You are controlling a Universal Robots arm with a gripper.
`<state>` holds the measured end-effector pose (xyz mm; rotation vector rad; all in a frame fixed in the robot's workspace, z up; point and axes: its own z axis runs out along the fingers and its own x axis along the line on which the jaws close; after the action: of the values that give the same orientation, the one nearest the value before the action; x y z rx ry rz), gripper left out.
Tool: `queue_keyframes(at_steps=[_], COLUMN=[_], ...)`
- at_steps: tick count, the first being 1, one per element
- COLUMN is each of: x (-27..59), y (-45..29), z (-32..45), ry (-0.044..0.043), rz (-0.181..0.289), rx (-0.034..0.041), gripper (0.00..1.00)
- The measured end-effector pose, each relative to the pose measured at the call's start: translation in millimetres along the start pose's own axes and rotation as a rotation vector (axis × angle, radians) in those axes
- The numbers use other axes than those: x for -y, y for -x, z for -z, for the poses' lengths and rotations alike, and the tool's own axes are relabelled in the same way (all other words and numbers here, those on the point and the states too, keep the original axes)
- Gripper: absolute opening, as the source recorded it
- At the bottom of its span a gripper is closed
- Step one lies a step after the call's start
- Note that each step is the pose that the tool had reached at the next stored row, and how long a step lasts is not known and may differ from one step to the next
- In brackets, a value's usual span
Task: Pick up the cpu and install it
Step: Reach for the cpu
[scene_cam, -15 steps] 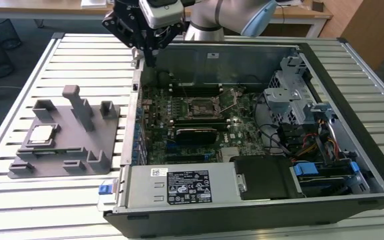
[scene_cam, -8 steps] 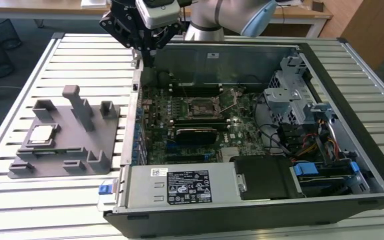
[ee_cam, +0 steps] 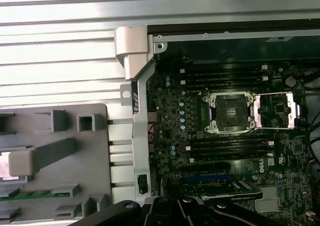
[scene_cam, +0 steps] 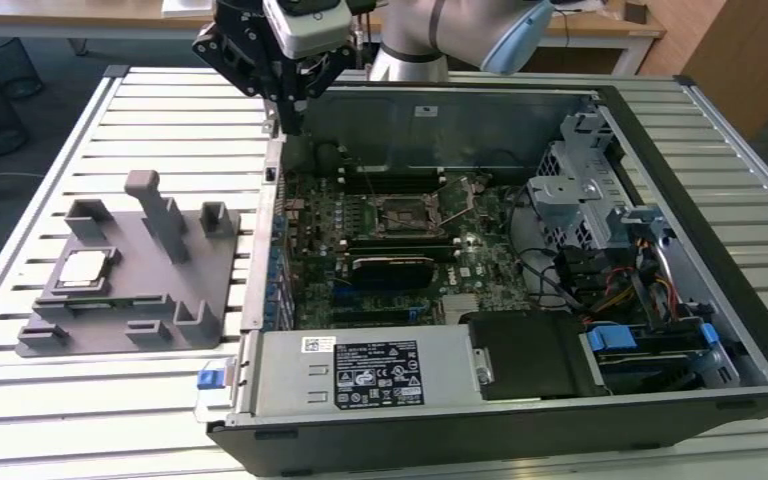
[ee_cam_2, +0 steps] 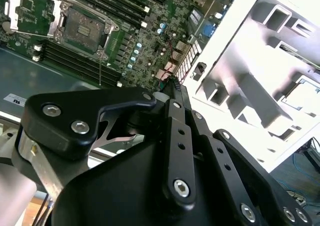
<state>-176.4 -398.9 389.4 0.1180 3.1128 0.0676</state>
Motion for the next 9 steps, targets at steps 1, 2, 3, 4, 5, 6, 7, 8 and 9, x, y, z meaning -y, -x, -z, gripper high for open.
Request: queue_keyframes(at_steps=[1, 2, 3, 4, 5, 6, 7, 8, 9], x=[0.0, 0.1, 0.1, 0.2, 0.2, 0.3, 0.3, 0.4, 0.5], y=[-0.5, -1.1, -1.8, -2.4, -3.1, -3.8, -4.6, -5.3, -6.2], z=[0.0, -0.1, -0.2, -0.2, -0.2, -0.2, -0.2, -0.3, -0.2], ry=[0.0, 0.0001, 0.0, 0.0, -0.0001, 0.0, -0.0001, 0.0, -0.0001], rz=[0.0, 0.0, 0.0, 0.0, 0.0, 0.0, 0.0, 0.0, 0.0], rx=[0.0, 0.0, 0.0, 0.0, -0.0001, 0.0, -0.0001, 0.0, -0.0001], gripper=[0.11, 0.11, 0.11, 0.11, 0.11, 0.11, 0.11, 0.11, 0.11])
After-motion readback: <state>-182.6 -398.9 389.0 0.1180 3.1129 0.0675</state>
